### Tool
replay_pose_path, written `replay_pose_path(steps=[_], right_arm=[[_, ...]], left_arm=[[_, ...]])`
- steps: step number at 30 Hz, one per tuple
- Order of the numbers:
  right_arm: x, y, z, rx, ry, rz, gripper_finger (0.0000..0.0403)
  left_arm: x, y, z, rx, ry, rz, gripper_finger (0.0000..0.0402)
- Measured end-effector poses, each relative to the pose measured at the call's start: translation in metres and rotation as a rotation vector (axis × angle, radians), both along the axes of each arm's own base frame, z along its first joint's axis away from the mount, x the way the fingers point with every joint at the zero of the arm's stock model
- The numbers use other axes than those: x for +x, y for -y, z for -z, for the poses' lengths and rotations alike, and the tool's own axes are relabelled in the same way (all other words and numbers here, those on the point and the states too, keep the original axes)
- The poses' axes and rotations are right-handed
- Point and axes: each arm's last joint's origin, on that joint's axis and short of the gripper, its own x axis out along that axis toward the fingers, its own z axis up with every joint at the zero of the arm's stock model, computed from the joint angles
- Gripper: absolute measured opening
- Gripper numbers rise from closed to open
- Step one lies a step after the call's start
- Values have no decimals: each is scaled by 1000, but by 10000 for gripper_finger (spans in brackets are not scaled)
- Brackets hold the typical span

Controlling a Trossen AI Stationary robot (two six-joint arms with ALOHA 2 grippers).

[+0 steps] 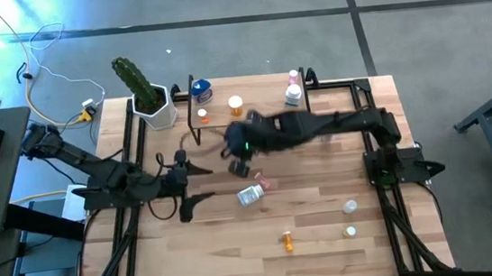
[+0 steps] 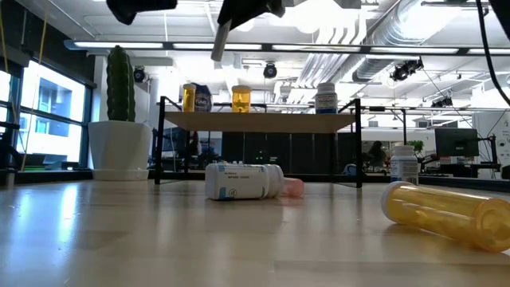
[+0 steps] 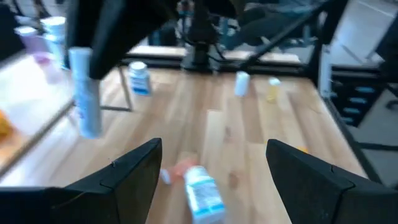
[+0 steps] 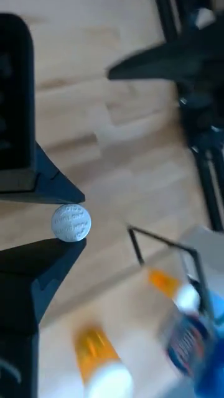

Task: Pick and place medicine bottles onto shelf by color
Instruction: Put the small white pill bottle on the shelf

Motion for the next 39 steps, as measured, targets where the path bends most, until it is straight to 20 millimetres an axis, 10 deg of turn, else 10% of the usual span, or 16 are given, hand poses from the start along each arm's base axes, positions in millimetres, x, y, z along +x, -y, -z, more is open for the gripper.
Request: replay_pose_path(steps=[11,22,30,39], right_arm=[[-28,116,-54,-106,61,80,73],[-78,218,-56,-86,3,249,73],[-112,251,-44,31,-115,290,73],[-105,260,-19,130,-201,210,73]], left_arm=[[7,-39,0,30,-14,-179,280],[8,-69,0,29,-15,-317,280],[6,-83,0,28,-14,-385,280],[5,-94,0,24,-14,-431,280]])
